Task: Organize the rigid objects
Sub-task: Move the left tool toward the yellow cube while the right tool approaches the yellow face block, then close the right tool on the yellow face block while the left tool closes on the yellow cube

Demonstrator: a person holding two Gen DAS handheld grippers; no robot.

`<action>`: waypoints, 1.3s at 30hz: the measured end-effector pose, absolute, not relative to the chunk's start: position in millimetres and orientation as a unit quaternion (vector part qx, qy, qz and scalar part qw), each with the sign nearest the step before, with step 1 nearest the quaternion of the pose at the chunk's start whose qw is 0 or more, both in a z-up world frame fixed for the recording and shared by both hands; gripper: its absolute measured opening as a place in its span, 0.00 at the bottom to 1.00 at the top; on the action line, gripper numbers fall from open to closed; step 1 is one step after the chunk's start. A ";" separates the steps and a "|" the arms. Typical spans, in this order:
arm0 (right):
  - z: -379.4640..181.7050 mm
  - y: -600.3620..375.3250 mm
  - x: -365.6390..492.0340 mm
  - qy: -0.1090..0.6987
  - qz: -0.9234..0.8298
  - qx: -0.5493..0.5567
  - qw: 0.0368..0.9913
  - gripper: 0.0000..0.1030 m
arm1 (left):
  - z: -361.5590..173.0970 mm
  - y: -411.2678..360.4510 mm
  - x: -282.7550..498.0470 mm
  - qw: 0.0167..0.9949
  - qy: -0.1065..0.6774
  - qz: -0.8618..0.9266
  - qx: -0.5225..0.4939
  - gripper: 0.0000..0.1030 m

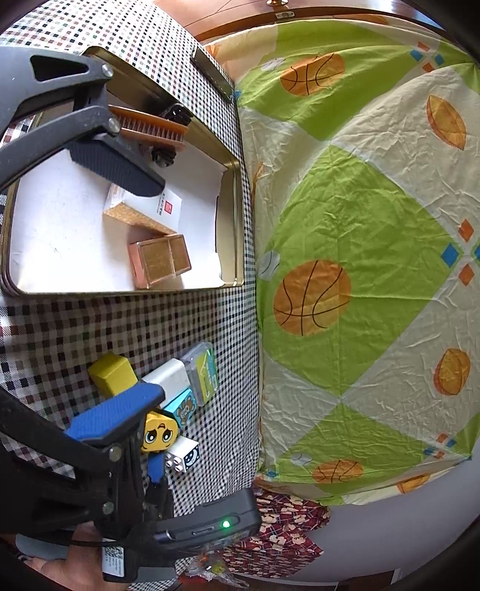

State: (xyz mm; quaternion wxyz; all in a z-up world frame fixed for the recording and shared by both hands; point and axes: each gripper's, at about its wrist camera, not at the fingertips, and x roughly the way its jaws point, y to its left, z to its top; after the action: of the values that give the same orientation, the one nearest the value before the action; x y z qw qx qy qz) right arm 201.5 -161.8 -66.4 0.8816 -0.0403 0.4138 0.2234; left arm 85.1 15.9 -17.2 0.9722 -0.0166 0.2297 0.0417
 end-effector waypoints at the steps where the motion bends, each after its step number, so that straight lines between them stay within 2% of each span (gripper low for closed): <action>1: -66.0 -163.1 201.3 0.413 0.225 -0.038 0.882 0.58 | -17.5 14.3 86.4 0.972 0.231 0.039 -0.015 0.99; 9: -53.0 -186.5 190.6 0.364 0.182 -0.025 0.913 0.52 | -17.2 -2.9 92.1 0.970 0.243 0.010 -0.004 0.98; 19: -50.1 -208.6 192.1 0.355 0.170 -0.008 0.919 0.52 | -33.9 -41.0 121.1 0.947 0.317 -0.039 0.022 0.60; 28: -50.6 -209.2 191.5 0.355 0.178 0.001 0.918 0.53 | -47.8 -52.3 144.2 0.927 0.371 -0.041 0.034 0.59; 30: -50.7 -209.3 191.4 0.355 0.179 0.000 0.918 0.53 | -51.1 -53.9 149.2 0.922 0.384 -0.042 0.035 0.50; 32: -50.6 -210.0 192.0 0.356 0.180 0.002 0.917 0.53 | -53.2 -54.6 150.6 0.919 0.390 -0.039 0.037 0.35; 39: -49.0 -209.7 189.7 0.350 0.180 0.001 0.919 0.53 | -57.5 -59.7 154.6 0.912 0.406 -0.040 0.049 0.35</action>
State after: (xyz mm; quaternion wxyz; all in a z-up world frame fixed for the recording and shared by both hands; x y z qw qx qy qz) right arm 189.7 -209.7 -49.0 0.9194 0.0015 0.3499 0.1796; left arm 154.6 -59.7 -57.5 0.9117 0.0494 0.4059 -0.0403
